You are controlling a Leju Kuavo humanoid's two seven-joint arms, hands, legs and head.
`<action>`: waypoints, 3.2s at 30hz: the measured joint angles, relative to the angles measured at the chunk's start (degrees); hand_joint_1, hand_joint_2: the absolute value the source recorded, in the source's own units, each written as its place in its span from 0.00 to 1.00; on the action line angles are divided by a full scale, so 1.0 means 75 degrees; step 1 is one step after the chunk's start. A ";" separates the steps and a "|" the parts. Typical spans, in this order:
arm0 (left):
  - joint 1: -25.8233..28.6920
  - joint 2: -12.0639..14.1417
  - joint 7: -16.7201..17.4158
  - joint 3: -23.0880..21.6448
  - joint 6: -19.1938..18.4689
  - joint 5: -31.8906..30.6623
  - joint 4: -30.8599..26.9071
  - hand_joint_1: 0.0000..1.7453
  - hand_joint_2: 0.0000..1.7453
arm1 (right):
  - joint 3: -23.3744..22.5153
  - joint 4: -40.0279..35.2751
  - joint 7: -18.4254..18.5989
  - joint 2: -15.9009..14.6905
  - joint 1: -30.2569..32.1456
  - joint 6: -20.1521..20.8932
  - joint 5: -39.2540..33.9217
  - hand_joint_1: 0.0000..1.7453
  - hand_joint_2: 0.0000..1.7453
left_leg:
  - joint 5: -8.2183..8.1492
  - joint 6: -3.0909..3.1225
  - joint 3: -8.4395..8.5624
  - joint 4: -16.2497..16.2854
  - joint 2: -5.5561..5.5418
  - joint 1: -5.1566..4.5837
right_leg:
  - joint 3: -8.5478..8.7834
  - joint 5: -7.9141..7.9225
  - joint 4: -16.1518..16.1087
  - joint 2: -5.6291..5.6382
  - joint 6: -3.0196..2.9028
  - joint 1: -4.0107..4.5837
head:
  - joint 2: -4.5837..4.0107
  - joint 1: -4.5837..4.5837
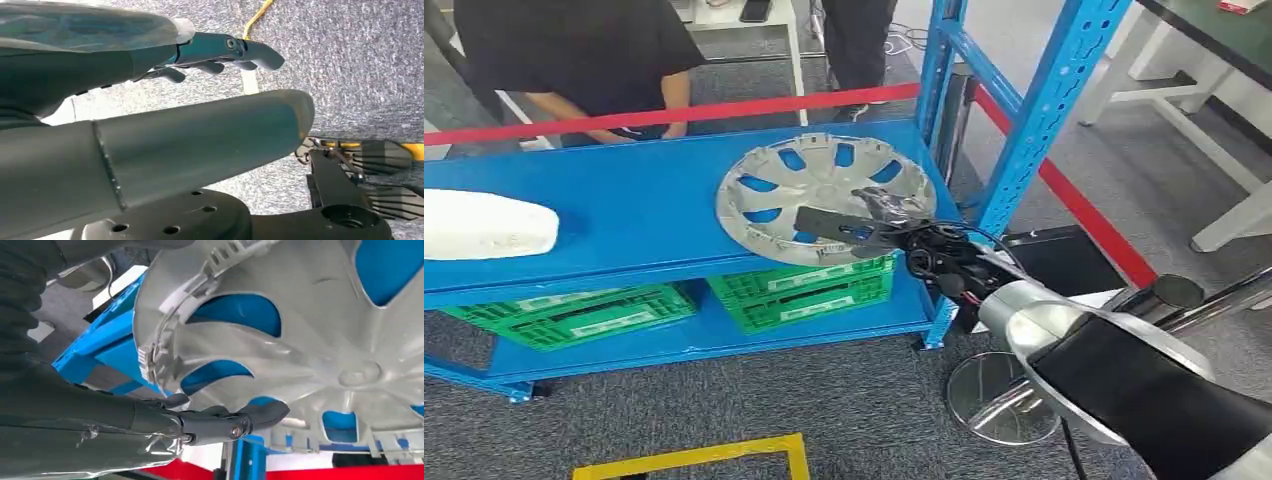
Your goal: Take the parts from the cabinet and place them on the table.
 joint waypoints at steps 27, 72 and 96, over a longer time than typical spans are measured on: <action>0.0016 -0.0015 -0.0003 -0.0108 -0.0052 0.0084 0.0000 0.00 0.00 | 0.0248 0.0178 -0.0802 0.0006 0.0261 0.0035 0.0359 0.00 1.00 | 0.0000 0.0000 0.0000 0.0000 0.0000 0.0000 | 0.0001 0.0000 0.0000 0.0000 0.0000 0.0000 | 0.0000 0.0000; 0.0027 0.0015 -0.0105 -0.0195 -0.0064 0.0291 0.0000 0.00 0.00 | 0.0670 0.0300 -0.0723 0.0003 0.0240 0.0469 0.0551 0.90 1.00 | 0.0000 0.0000 0.0007 0.0001 0.0000 0.0000 | 0.0007 0.0000 0.0000 -0.0002 0.0000 0.0000 | 0.0000 -0.0003; 0.0077 0.0012 -0.0105 -0.0213 -0.0064 0.0350 0.0000 0.00 0.00 | 0.0889 0.0344 -0.0621 0.0003 0.0242 0.0463 0.0548 1.00 1.00 | 0.0001 0.0001 0.0005 0.0001 -0.0017 -0.0002 | 0.0010 -0.0001 -0.0003 -0.0013 0.0001 -0.0002 | -0.0003 0.0000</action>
